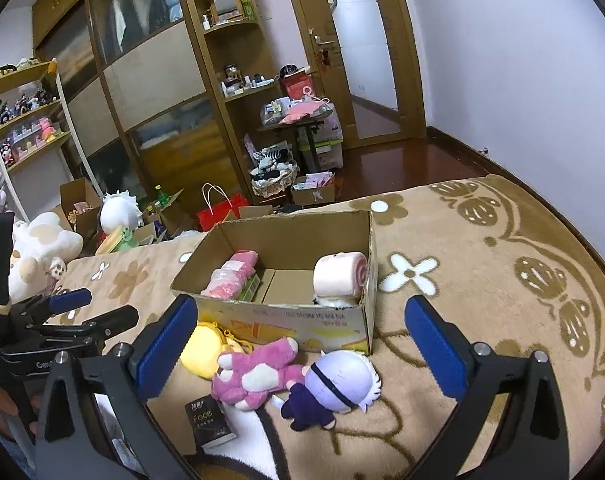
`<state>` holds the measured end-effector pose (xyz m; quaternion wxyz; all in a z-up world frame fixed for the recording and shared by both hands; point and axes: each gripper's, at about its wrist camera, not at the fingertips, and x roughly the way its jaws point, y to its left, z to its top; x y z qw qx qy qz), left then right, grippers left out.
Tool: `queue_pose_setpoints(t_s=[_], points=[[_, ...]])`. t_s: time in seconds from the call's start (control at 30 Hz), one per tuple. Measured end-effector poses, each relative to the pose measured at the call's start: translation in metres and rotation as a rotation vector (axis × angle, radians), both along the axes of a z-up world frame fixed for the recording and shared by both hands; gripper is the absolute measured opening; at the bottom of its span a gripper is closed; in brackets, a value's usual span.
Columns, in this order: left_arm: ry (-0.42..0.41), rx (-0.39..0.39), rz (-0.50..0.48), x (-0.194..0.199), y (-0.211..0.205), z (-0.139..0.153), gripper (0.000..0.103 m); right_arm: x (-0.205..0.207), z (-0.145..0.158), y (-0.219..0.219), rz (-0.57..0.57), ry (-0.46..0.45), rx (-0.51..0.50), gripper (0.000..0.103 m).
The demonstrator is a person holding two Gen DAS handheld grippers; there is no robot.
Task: Organize soft objects
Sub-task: 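Open both tools to drop the pink roll and roll plush into the box, then move both tools down toward the remaining plush toys and black pack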
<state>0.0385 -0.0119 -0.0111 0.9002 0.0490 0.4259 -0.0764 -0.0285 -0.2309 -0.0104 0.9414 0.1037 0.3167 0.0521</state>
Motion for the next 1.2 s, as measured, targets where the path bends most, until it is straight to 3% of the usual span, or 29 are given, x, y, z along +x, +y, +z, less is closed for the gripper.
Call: queue_pose_setpoints(t_s=[0.47, 0.73, 1.2], points=[[0.111, 0.079, -0.039, -0.018, -0.011, -0.018, 0.096, -0.009, -0.014, -0.005, 0.008, 0.123, 0.056, 0.103], [0.219, 0.138, -0.065, -0.015, -0.022, -0.05, 0.096, 0.002, -0.034, -0.011, -0.006, 0.196, 0.072, 0.103], [0.339, 0.211, -0.098, -0.003, -0.037, -0.093, 0.096, 0.025, -0.075, -0.008, -0.009, 0.321, 0.071, 0.103]])
